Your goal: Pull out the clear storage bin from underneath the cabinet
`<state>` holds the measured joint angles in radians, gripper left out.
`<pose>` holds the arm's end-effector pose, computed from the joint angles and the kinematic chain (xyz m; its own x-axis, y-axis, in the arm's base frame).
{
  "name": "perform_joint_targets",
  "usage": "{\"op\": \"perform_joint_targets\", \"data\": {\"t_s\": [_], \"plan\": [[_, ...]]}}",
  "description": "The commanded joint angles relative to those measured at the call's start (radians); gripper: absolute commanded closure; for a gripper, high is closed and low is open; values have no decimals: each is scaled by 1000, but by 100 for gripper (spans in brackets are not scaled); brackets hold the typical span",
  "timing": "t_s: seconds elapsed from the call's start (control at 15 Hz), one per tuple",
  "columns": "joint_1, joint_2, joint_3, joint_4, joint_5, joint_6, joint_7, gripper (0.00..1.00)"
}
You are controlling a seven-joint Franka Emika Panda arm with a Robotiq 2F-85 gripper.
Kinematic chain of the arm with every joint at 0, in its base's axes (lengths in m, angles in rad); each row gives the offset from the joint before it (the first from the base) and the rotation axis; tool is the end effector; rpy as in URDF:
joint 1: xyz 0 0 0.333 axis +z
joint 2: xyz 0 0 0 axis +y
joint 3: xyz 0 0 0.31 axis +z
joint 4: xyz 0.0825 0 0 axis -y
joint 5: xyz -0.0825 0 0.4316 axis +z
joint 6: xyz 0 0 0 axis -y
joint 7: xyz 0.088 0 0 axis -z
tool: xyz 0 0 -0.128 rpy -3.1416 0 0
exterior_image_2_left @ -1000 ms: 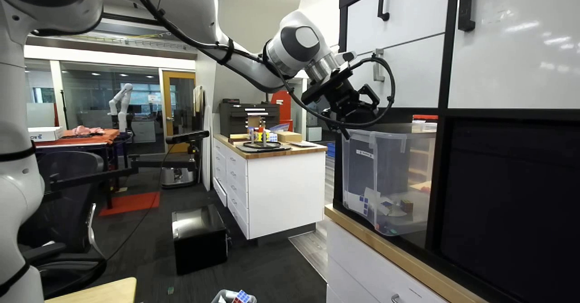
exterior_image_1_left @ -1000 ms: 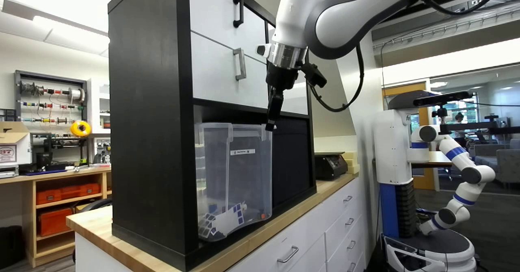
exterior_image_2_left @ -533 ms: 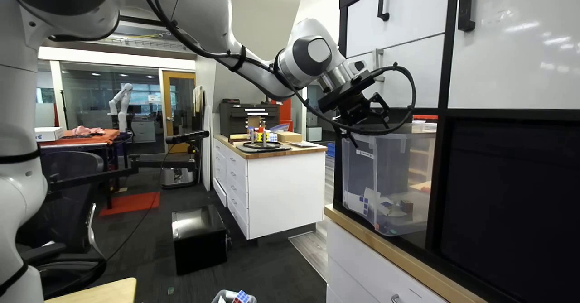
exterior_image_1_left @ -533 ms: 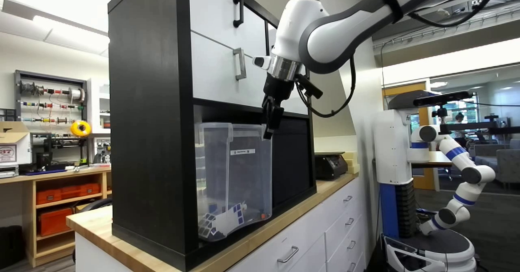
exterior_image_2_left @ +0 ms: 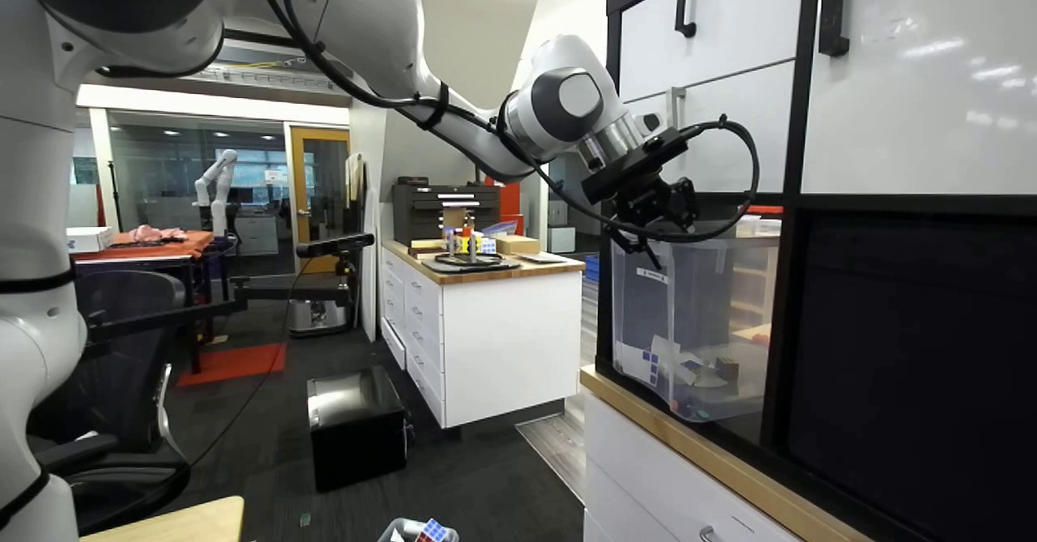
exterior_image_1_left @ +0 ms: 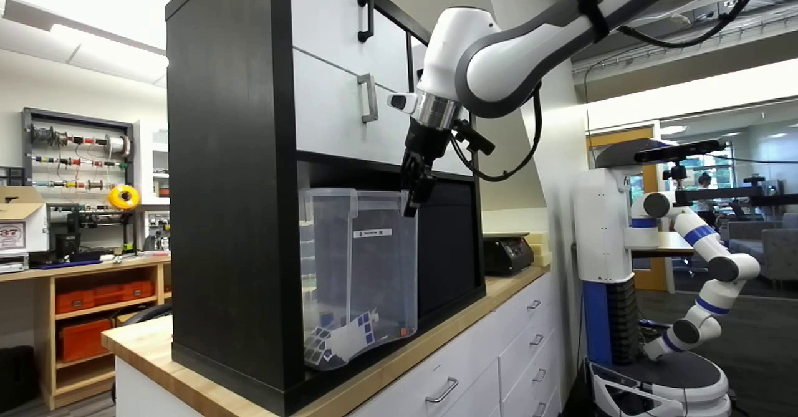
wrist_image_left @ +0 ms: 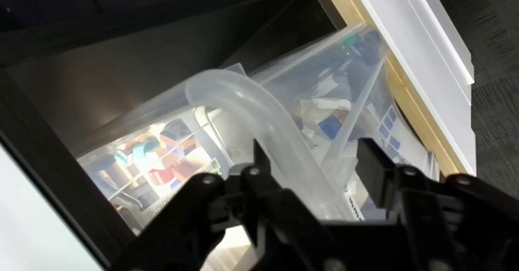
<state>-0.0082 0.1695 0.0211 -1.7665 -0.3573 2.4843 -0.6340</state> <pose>0.7082 0.0054 0.4847 0.5893 0.7848 0.1916 0.6030 -0.5852 0.5422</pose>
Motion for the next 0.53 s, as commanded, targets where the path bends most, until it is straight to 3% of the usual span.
{"op": "perform_joint_targets", "data": {"t_s": [0.0, 0.47], "plan": [[-10, -3, 2, 13, 17, 6, -66, 72], [-15, -90, 9, -77, 67, 18, -254, 85]]}}
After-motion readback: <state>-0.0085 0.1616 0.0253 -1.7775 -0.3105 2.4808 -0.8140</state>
